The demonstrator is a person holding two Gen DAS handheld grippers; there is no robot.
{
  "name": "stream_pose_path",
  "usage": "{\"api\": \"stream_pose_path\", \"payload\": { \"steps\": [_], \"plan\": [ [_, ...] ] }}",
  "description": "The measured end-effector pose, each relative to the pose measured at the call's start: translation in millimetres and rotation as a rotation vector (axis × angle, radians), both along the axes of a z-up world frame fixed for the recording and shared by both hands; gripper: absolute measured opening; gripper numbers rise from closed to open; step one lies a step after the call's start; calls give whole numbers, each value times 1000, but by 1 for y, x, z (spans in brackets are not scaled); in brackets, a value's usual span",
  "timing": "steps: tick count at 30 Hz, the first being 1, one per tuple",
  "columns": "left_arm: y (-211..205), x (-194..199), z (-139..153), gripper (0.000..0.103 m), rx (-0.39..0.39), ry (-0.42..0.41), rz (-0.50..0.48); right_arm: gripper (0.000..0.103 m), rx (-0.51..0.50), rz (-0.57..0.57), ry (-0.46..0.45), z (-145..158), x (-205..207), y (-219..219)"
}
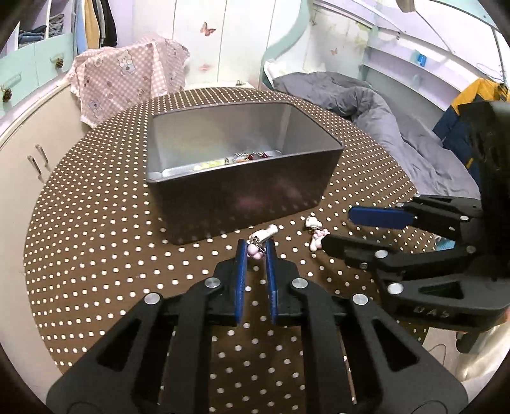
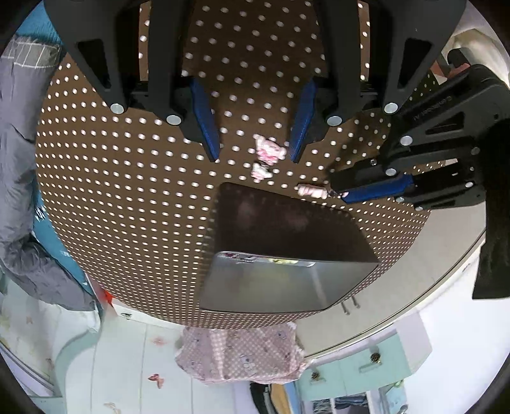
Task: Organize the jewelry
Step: 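Withdraw both tools and close the left tool on the remaining pink charms, then carry the pink charms into the tin box with both tools and open them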
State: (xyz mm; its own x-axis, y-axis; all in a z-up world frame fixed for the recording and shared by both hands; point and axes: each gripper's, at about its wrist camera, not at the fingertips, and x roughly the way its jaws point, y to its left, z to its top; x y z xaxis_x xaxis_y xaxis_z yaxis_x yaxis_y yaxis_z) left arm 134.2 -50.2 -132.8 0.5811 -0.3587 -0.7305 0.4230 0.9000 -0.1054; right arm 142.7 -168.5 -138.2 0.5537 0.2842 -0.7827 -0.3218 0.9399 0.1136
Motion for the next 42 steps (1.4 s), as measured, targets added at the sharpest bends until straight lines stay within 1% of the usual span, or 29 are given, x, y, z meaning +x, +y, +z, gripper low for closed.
{"api": "stream_pose_path", "payload": {
  "steps": [1,3,4,7,8,19,28,34,42],
  "plan": [
    [1,-1,1,12,-4,-2,3,34,-6,10,0,-1,1,3],
    [4,0,2,12,-6,-8,6,22,-30,30,3,-5,2,10],
    [5,-1,3,12,-7,-12,9,19,-42,38,8,-7,3,13],
    [6,0,5,12,-11,-15,10,19,-58,43,0,-9,3,14],
    [7,-1,5,12,-12,-17,13,15,-52,42,2,-8,4,13],
    [14,-5,18,12,-38,-57,22,15,-39,1,-39,8,-2,2],
    [19,-1,38,12,-52,-122,22,15,-30,-10,-117,34,-2,-2],
    [20,0,49,12,-65,-159,33,15,-15,1,-170,52,4,1],
    [20,10,60,12,-79,-191,51,15,-8,14,-194,61,20,10]
  ]
}}
